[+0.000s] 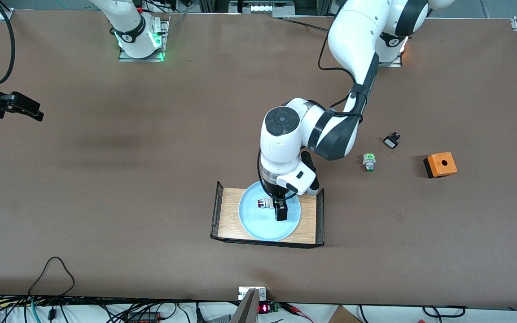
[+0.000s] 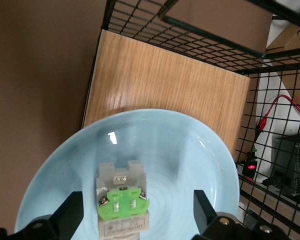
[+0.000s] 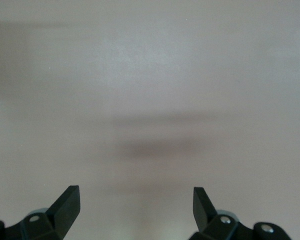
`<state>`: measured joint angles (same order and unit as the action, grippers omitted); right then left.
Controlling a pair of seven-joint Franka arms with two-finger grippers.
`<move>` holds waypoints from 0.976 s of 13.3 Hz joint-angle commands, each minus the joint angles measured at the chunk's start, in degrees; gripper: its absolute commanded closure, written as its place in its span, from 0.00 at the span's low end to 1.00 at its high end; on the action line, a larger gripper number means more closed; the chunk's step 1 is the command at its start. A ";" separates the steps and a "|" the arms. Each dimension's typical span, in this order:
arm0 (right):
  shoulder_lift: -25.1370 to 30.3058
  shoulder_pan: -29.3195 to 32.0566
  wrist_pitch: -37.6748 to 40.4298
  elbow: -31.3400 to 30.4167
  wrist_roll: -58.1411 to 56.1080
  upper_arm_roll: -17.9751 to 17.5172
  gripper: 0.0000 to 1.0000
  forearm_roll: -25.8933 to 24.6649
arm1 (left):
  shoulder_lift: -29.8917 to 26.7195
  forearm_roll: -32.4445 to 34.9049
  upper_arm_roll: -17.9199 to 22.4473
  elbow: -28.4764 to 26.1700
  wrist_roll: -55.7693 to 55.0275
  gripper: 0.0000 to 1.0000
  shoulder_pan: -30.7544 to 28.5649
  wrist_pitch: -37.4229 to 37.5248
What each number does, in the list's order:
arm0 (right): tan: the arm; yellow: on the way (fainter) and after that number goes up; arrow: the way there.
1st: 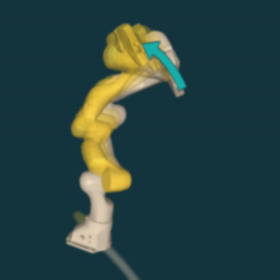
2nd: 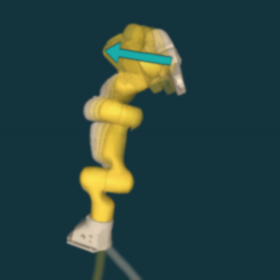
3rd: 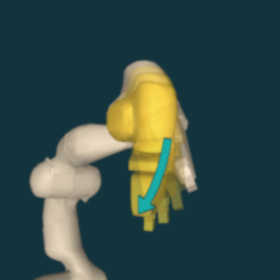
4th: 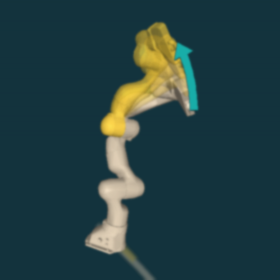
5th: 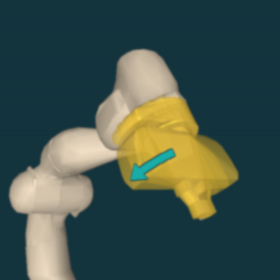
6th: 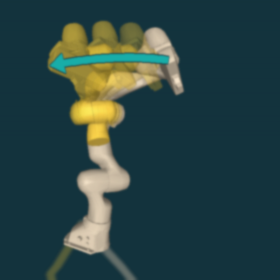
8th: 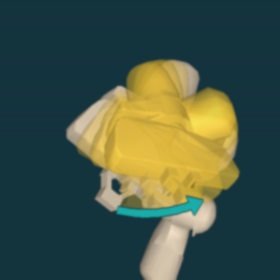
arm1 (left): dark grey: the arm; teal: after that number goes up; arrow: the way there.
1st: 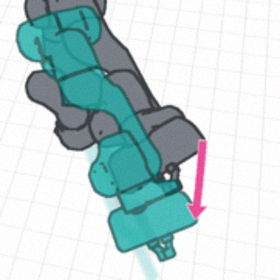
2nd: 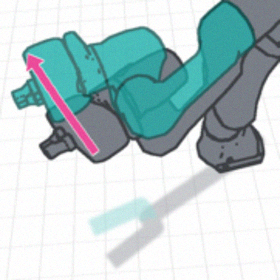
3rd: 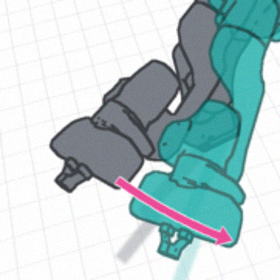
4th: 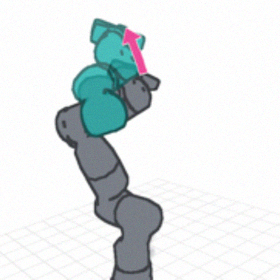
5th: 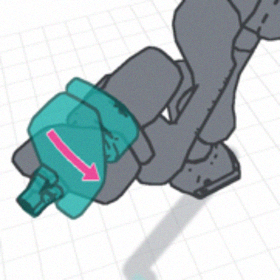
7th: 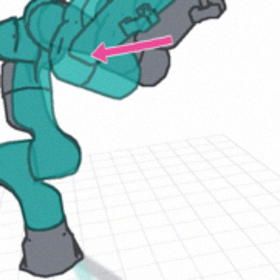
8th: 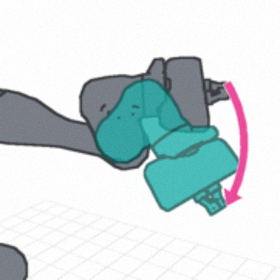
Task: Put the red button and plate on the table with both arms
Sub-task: 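Lift the red-based button off the plate with the left gripper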
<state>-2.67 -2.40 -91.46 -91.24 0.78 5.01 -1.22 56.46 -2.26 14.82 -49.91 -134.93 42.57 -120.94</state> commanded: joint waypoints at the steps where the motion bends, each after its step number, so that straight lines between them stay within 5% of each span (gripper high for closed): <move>1: 1.27 0.20 -0.21 -1.40 -0.60 0.00 0.00 -0.01 | 1.46 0.06 1.35 2.18 -1.91 0.35 0.50 -0.52; 7: 1.18 0.29 -0.29 -1.40 -0.60 0.00 0.00 -0.01 | 1.37 0.85 1.26 2.18 -1.56 0.94 0.50 -0.52; 13: 1.09 0.12 -0.47 -1.14 -0.60 0.00 0.00 -0.10 | -3.45 1.21 2.40 2.09 0.98 0.99 -0.03 3.25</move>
<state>-2.67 -2.34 -91.50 -91.38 0.78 5.07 -1.22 56.00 -2.16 16.69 -47.91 -134.55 42.53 -120.39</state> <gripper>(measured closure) 0.000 0.564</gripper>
